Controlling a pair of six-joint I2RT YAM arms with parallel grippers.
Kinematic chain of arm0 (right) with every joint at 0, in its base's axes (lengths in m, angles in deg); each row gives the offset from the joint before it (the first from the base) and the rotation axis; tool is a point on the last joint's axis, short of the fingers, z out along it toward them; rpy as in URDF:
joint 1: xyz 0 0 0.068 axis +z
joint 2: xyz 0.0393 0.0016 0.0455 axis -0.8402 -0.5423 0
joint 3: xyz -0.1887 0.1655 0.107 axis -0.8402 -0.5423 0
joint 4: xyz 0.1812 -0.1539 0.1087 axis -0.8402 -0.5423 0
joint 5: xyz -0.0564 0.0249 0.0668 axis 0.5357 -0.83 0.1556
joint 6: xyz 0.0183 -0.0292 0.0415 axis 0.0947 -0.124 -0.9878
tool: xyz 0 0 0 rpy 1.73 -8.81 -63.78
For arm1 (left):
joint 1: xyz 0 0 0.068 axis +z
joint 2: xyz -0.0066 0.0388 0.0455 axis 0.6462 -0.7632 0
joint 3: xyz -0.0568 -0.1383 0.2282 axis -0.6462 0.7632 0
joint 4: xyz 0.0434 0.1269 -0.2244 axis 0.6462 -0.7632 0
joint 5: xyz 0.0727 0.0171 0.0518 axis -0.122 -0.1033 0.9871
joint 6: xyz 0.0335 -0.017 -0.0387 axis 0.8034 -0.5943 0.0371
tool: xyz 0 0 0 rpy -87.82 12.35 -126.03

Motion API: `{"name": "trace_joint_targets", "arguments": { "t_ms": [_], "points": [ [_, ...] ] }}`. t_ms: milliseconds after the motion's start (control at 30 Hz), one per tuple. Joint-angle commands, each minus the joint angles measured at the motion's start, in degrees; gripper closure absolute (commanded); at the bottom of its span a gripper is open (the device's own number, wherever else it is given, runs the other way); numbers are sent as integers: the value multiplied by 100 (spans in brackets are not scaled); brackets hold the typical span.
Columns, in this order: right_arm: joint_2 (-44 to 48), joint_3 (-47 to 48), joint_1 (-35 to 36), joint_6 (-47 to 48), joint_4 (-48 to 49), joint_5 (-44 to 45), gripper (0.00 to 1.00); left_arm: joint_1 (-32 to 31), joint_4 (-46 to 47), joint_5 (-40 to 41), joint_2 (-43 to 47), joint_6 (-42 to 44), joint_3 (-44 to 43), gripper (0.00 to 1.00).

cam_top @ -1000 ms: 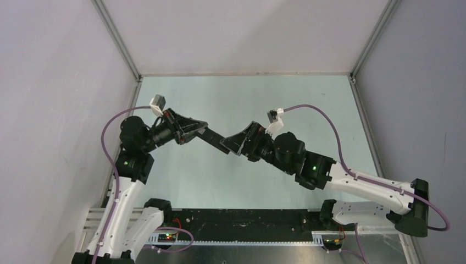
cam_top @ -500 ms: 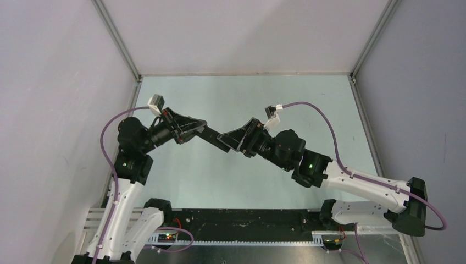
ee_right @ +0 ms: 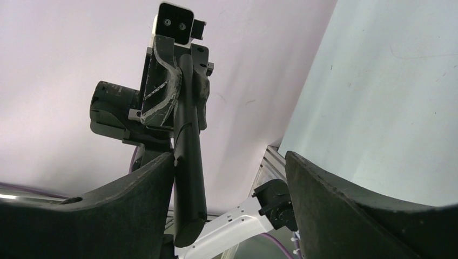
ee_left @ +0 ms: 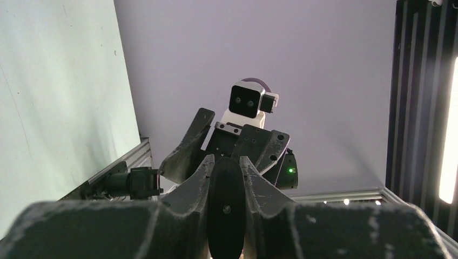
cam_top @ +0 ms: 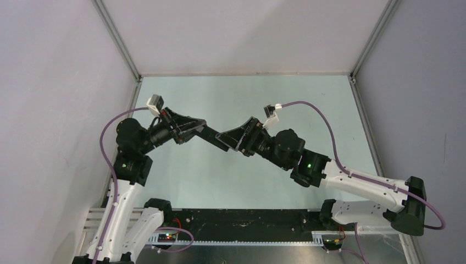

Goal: Load the batteries into the remote control

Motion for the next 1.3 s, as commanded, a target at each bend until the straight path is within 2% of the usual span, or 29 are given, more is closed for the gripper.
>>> {"name": "trace_joint_targets", "arguments": {
  "t_ms": [0, 167, 500, 767, 967, 1267],
  "points": [
    [27, 10, -22, 104, 300, 34, 19, -39, 342, -28, 117, -177, -158, 100],
    [32, 10, -22, 128, 475, -4, 13, -36, 339, -10, 105, -166, -88, 100],
    [-89, 15, -86, 245, 728, -135, 13, -36, 341, 13, 130, -172, 5, 100],
    [-282, 67, -154, 579, 1009, -466, 27, -37, 342, -20, 167, -213, -97, 100],
    [-401, 97, -154, 565, 1121, -555, 33, -41, 341, -1, 191, -255, -88, 100],
    [-527, 96, -165, 397, 1204, -460, 48, -37, 338, 37, 226, -333, -59, 100]
  ]
}}
